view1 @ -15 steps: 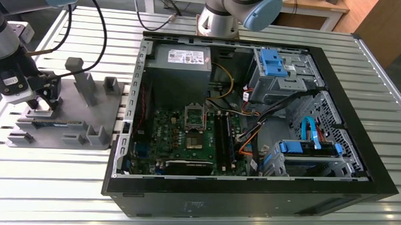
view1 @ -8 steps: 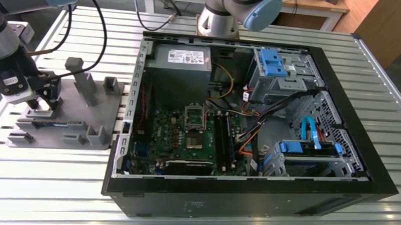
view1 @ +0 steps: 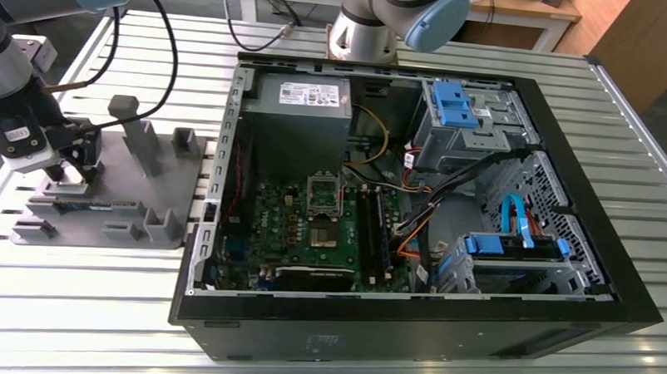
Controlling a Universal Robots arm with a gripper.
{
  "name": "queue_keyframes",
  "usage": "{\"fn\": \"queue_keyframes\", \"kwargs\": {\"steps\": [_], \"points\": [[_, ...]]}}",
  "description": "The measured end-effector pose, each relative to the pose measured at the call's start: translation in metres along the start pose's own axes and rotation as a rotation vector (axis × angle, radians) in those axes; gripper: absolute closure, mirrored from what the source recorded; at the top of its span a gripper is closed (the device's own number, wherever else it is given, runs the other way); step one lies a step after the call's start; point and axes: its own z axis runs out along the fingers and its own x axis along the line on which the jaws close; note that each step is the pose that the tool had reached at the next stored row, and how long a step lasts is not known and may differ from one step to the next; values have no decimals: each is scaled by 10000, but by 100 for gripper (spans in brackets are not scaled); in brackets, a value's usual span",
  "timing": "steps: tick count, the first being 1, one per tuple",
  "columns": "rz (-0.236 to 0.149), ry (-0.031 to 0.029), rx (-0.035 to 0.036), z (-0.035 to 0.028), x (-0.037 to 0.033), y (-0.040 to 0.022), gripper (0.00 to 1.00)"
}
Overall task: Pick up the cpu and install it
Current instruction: 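Pick up the cpu and move it towards the insertion slot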
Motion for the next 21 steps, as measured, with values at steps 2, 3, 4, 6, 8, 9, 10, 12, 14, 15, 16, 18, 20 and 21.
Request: {"fn": "queue_keyframes", "kwargs": {"steps": [2,3,4,6,8,9,10,12,14,15,16,18,20,21], "points": [[0,0,0,-64,0,3,53],[0,0,0,-79,0,3,53],[0,0,0,-93,0,4,53],[1,-1,0,-116,0,5,53],[0,0,0,-134,0,5,53],[0,-3,-1,-134,0,5,53],[0,-3,-2,-134,0,5,53],[0,0,0,-136,0,5,53],[0,-1,0,-136,0,5,53],[0,-1,0,-137,0,5,53],[0,-1,0,-137,0,5,53],[0,0,0,-137,0,5,53],[0,-1,0,-137,0,5,53],[0,-1,0,-138,0,5,53]]}}
